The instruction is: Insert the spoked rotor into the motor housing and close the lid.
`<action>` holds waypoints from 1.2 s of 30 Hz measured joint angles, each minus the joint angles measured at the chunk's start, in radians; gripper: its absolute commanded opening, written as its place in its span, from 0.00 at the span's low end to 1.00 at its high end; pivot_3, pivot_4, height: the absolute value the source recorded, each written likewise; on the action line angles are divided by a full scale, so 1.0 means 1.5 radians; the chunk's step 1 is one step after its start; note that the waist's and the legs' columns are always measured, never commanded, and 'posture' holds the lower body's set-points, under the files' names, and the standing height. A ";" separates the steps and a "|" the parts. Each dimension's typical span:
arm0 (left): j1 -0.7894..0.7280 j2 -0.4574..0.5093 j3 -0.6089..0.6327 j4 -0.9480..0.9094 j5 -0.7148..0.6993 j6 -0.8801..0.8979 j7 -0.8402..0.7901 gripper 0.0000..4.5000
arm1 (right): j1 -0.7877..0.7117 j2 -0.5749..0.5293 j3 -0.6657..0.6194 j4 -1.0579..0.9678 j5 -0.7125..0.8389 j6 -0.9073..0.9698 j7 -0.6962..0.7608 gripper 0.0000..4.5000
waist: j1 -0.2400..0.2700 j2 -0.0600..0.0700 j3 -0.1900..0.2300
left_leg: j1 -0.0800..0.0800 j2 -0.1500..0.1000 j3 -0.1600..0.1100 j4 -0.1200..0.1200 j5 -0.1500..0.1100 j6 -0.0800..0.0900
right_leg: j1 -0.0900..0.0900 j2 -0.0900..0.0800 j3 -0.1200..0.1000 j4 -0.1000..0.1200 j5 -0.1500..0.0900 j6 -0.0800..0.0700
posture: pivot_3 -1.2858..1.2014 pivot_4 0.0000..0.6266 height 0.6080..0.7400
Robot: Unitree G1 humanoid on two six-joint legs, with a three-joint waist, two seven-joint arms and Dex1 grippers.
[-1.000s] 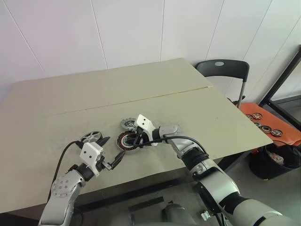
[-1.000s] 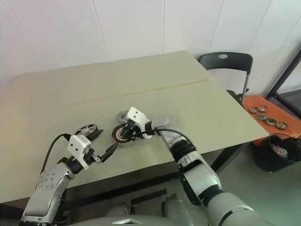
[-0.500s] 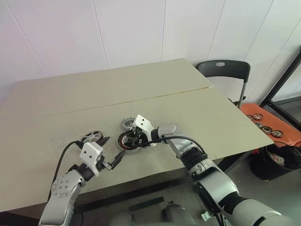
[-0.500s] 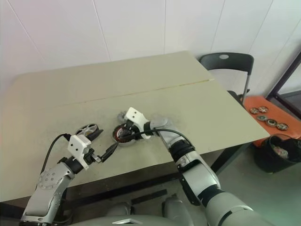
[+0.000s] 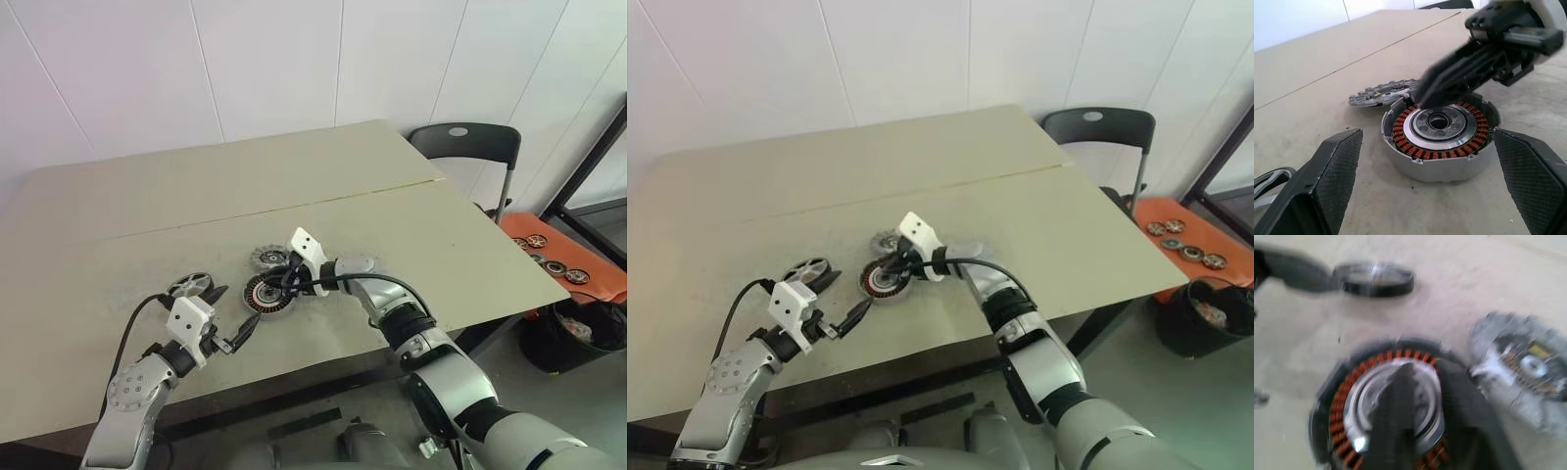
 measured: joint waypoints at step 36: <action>0.114 -0.120 0.094 -0.107 -0.213 0.151 0.118 1.00 | -0.029 -0.019 -0.070 -0.025 0.084 -0.080 0.074 0.00 | 0.001 0.000 0.000 | 0.000 0.000 -0.001 0.000 0.000 0.000 | 0.000 0.000 0.000 0.000 0.000 0.001 | 0.52 0.00 1.00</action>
